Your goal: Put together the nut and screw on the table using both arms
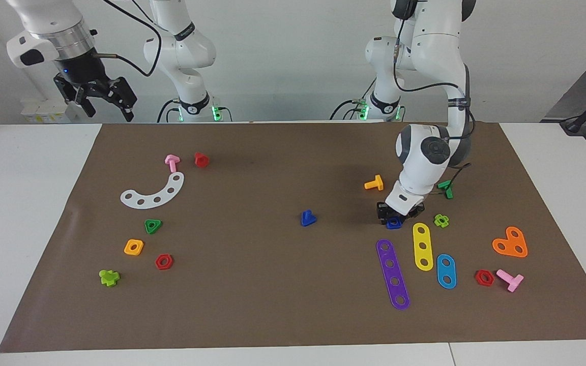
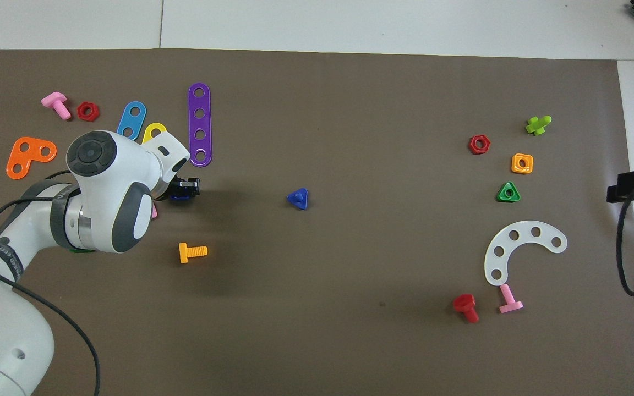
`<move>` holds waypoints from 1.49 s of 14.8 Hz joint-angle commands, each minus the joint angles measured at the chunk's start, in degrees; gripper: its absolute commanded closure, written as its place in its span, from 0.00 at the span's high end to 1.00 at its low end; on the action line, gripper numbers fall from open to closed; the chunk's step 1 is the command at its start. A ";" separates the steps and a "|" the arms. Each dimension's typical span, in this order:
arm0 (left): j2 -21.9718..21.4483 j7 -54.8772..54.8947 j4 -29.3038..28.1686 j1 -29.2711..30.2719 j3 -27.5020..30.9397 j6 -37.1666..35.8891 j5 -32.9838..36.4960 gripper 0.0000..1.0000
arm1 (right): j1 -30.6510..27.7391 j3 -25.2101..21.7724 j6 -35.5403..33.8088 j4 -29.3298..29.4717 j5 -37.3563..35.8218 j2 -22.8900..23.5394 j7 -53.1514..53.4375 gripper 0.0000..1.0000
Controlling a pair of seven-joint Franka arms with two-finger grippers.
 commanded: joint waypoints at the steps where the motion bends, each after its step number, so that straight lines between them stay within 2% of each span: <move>1: -1.14 -0.36 -0.56 -0.98 0.89 -1.74 0.12 0.46 | -0.56 0.28 -0.50 -0.81 -0.76 -0.63 -0.87 1.00; 3: -1.14 -0.27 -0.21 -0.98 0.89 -1.83 1.17 0.40 | -0.56 0.28 -0.67 -0.81 -0.33 -0.63 -0.60 1.00; 5: -0.87 -0.27 1.28 -0.89 0.89 -3.06 1.35 0.37 | -0.56 0.28 -0.85 -0.90 -0.24 -0.71 -0.60 1.00; 8: 0.35 -0.80 7.24 -1.16 0.80 -8.40 1.35 0.37 | -0.65 0.28 -0.76 -0.73 -0.24 -0.37 -0.52 1.00; 11: 1.41 -5.43 11.65 -4.66 0.98 -12.82 1.26 0.36 | -1.17 0.02 -3.04 1.64 0.29 1.48 -0.60 1.00; 15: 2.90 -14.84 17.71 -10.55 0.98 -18.96 1.26 0.35 | -0.65 0.19 -2.08 1.03 0.29 1.40 -0.51 1.00; 22: 5.10 -21.71 23.78 -17.76 0.80 -21.96 -1.45 0.35 | -0.73 0.19 -2.08 -0.11 0.20 0.69 -0.60 1.00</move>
